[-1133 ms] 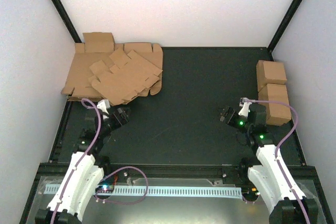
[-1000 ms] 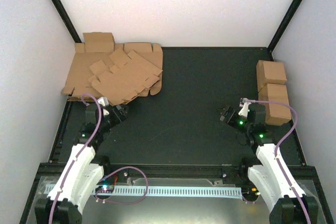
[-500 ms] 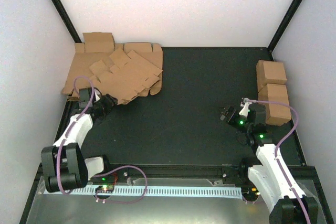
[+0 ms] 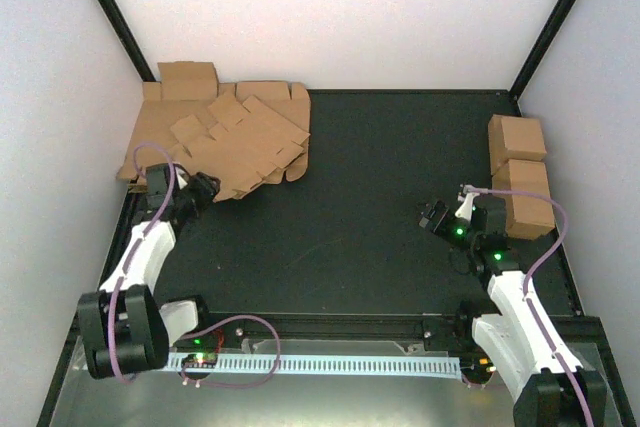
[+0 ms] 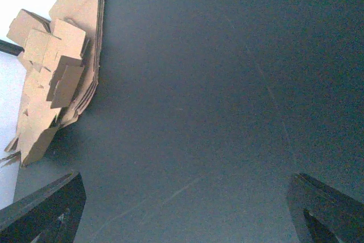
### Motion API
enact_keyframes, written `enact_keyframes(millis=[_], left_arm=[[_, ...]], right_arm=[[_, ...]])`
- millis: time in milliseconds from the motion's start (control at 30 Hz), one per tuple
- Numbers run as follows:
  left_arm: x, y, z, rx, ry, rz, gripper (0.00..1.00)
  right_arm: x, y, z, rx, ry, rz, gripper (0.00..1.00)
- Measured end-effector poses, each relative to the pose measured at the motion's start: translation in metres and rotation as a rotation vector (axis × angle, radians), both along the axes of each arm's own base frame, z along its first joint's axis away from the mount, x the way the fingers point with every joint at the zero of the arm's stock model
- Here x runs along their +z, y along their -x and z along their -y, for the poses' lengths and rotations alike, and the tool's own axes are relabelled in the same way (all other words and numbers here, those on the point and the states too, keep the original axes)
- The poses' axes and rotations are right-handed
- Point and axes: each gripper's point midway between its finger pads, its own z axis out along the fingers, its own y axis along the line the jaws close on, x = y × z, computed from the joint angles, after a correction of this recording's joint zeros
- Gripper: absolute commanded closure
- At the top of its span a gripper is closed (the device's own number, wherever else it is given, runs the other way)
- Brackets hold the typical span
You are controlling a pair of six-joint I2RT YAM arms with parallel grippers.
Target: Fold the paper box
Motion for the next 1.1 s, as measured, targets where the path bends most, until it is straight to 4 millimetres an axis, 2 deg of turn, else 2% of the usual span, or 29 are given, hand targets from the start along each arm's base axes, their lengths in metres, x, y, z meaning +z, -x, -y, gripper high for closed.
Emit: enact_keyframes(millis=[133,200,567,1100], left_arm=[[0.022,-0.001,-0.006,0.033,-0.027,0.081,0.44],[0.022,-0.002,-0.006,0.040,-0.023,0.079,0.44],[-0.025,-0.007,-0.008,0.062,0.011,-0.065,0.47],[-0.040,-0.019,-0.015,0.091,0.004,-0.084,0.52]], right_arm=[[-0.002,-0.001,0.000,-0.001,0.000,-0.007,0.00],[-0.003,-0.001,0.000,-0.001,0.001,-0.010,0.00],[0.001,-0.003,0.000,0.002,0.002,-0.001,0.00],[0.004,-0.006,0.001,-0.006,0.008,0.002,0.00]])
